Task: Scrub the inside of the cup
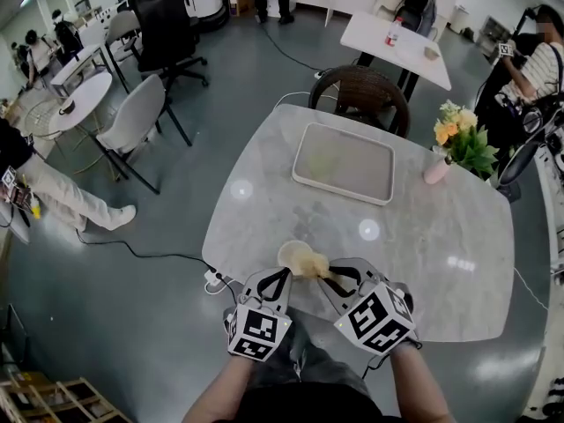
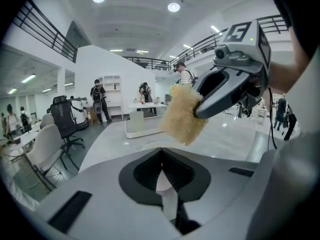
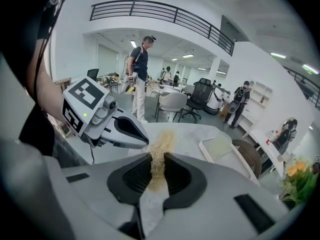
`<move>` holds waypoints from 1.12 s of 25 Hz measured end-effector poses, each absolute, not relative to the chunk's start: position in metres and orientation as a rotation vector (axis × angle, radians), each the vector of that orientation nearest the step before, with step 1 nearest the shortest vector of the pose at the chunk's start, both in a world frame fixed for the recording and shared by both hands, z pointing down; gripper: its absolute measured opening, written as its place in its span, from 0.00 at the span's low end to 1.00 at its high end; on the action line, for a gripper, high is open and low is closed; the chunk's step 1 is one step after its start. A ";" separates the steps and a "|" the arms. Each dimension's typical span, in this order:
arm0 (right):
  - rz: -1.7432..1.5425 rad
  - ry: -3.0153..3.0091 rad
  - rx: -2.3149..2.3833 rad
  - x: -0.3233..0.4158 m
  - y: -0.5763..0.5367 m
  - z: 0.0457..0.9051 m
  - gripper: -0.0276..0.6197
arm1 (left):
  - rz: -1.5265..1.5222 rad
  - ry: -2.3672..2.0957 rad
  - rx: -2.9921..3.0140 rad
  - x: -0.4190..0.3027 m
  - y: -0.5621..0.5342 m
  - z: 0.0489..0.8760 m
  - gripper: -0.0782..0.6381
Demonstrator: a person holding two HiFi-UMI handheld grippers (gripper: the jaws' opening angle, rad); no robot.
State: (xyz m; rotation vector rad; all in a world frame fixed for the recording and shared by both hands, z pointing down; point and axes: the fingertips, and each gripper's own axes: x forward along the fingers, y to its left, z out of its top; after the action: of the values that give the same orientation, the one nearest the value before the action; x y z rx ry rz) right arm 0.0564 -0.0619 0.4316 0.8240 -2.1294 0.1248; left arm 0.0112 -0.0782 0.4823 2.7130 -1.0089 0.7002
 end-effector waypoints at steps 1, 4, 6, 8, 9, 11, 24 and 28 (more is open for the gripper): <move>0.118 -2.131 0.831 0.058 -0.059 0.430 0.14 | 0.690 -1.016 2.708 0.013 -0.077 0.480 0.13; 0.113 -2.136 0.840 0.063 -0.049 0.427 0.14 | 0.676 -1.031 2.709 0.019 -0.070 0.474 0.13; 0.112 -2.137 0.842 0.066 -0.041 0.425 0.14 | 0.678 -1.030 2.709 0.022 -0.063 0.471 0.13; 0.110 -2.141 0.846 0.068 -0.033 0.422 0.14 | 0.676 -1.028 2.712 0.025 -0.056 0.469 0.13; 0.108 -2.145 0.848 0.069 -0.030 0.421 0.14 | 0.674 -1.028 2.714 0.027 -0.054 0.467 0.13; 0.101 -2.155 0.850 0.070 -0.024 0.420 0.14 | 0.669 -1.034 2.716 0.030 -0.048 0.465 0.13; 0.034 -2.227 0.846 0.071 0.014 0.408 0.14 | 0.629 -1.152 2.677 0.031 -0.007 0.446 0.13; 0.011 -2.237 0.850 0.077 0.031 0.408 0.14 | 0.594 -1.177 2.661 0.034 0.008 0.442 0.13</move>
State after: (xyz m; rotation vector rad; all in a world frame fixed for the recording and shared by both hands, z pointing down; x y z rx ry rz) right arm 0.0770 0.0313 0.4083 0.8500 -2.2372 0.0114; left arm 0.0345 0.0078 0.4416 2.6609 -1.1765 0.5942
